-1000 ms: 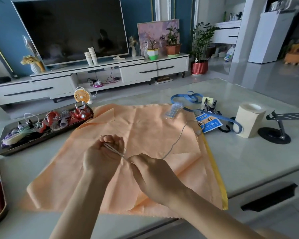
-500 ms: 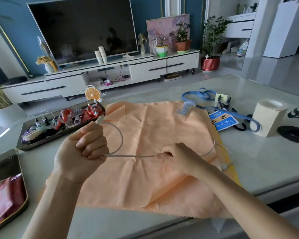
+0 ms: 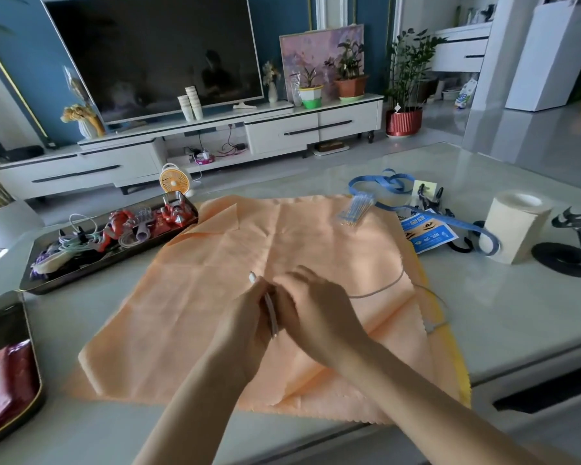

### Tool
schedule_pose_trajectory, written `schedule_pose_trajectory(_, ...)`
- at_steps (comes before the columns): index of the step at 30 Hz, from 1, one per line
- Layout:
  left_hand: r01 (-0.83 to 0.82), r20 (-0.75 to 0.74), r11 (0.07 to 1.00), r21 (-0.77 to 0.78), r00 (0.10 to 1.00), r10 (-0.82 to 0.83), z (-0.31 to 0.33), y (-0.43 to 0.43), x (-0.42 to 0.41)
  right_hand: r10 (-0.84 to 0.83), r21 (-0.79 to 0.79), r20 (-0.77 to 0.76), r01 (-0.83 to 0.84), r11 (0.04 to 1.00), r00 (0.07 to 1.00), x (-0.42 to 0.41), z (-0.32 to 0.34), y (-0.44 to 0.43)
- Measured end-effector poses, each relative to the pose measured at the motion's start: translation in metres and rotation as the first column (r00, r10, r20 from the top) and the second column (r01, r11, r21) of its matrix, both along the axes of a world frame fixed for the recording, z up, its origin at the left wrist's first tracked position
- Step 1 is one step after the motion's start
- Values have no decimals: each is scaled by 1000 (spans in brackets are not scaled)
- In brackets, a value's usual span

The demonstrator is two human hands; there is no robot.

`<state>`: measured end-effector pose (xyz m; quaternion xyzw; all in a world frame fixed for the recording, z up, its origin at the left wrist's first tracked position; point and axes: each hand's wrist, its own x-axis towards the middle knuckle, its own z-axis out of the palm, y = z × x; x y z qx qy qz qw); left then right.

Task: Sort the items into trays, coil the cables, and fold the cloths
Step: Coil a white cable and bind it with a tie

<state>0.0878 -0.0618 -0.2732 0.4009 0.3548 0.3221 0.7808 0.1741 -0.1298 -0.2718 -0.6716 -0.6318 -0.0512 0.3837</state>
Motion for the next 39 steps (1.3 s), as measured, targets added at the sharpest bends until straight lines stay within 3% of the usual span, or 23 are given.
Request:
schedule_pose_trajectory(3,29,136,997,-72,991,-19,6,-1,4,31,-21,151,-28,999,988,-11,-3,-9)
schedule_pose_trajectory(7,-12,406,972,-234,907,109,22,11,-1,72,-28,207,-68,997,976,-14,-8,-16)
schedule_pose_trajectory(10,71,524,950,-304,845,105,25,15,-4,82,-12,225,-82,997,971,-12,-9,-19)
schedule_pose_trajectory(14,36,585,969,-245,803,118,29,21,-5,107,-42,33,-105,994,994,1,-3,-23)
schedule_pose_trajectory(17,-37,630,973,-227,757,176,36,36,-19,23,-176,25,-18,984,999,23,-2,-27)
schedule_pose_trajectory(20,-53,664,975,-218,724,188,43,47,-36,12,-321,-257,-97,942,966,51,2,-34)
schedule_pose_trajectory(22,-19,673,977,-211,722,160,46,48,-41,-16,-294,-415,-117,948,910,69,4,-38)
schedule_pose_trajectory(24,44,645,981,-188,759,90,45,41,-38,-40,-281,-470,-107,954,882,84,4,-39)
schedule_pose_trajectory(27,154,547,977,-150,836,-48,41,21,-22,-149,-395,-283,26,918,947,93,0,-40)
schedule_pose_trajectory(29,229,516,962,-149,848,-122,36,11,-13,-173,-363,-167,103,926,971,89,-2,-41)
schedule_pose_trajectory(30,264,509,953,-150,847,-155,34,7,-10,-157,-312,-174,97,945,972,82,-1,-40)
schedule_pose_trajectory(31,299,500,943,-148,845,-189,33,4,-7,-103,-246,-274,35,969,956,74,1,-40)
schedule_pose_trajectory(32,331,486,933,-142,844,-226,32,1,-5,-29,-176,-451,-57,983,892,65,4,-39)
schedule_pose_trajectory(33,357,468,924,-133,845,-259,31,-2,-2,59,-96,-645,-158,983,762,55,9,-36)
schedule_pose_trajectory(35,383,427,916,-119,853,-301,30,-9,2,143,0,-812,-244,970,566,40,12,-30)
schedule_pose_trajectory(37,397,408,911,-114,854,-322,29,-13,4,158,22,-754,-216,976,638,31,8,-26)
schedule_pose_trajectory(39,417,417,901,-117,844,-337,29,-15,4,142,67,-586,-127,990,798,25,3,-24)
